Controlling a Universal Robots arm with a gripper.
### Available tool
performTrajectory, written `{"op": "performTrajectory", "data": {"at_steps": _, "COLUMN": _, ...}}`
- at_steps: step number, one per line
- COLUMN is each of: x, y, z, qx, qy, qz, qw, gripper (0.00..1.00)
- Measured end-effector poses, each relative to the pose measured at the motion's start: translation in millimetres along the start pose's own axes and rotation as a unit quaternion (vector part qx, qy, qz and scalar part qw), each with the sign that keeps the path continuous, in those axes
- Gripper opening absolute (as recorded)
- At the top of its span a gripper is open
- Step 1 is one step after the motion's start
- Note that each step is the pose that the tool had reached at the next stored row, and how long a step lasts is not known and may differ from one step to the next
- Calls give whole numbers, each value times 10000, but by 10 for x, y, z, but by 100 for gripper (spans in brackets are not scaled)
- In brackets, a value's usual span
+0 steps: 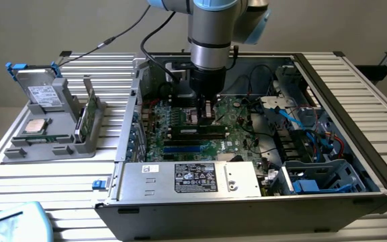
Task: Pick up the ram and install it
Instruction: 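Insert the ram into the slot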
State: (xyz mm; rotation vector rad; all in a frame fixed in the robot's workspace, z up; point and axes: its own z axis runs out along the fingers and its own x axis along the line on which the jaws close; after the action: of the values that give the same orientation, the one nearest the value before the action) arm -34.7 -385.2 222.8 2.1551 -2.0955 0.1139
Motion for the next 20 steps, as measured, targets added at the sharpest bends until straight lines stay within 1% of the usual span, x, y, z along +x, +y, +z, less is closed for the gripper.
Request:
{"op": "performTrajectory", "data": {"at_steps": 5, "x": -3, "y": 3, "z": 7, "qx": -1, "qy": 29, "qz": 1, "qw": 10000, "gripper": 15}}
{"op": "performTrajectory", "data": {"at_steps": 7, "x": -4, "y": 3, "z": 9, "qx": -2, "qy": 36, "qz": 1, "qw": 10000, "gripper": 15}}
{"op": "performTrajectory", "data": {"at_steps": 20, "x": -26, "y": 3, "z": 24, "qx": -2, "qy": 55, "qz": 2, "qw": 10000, "gripper": 15}}
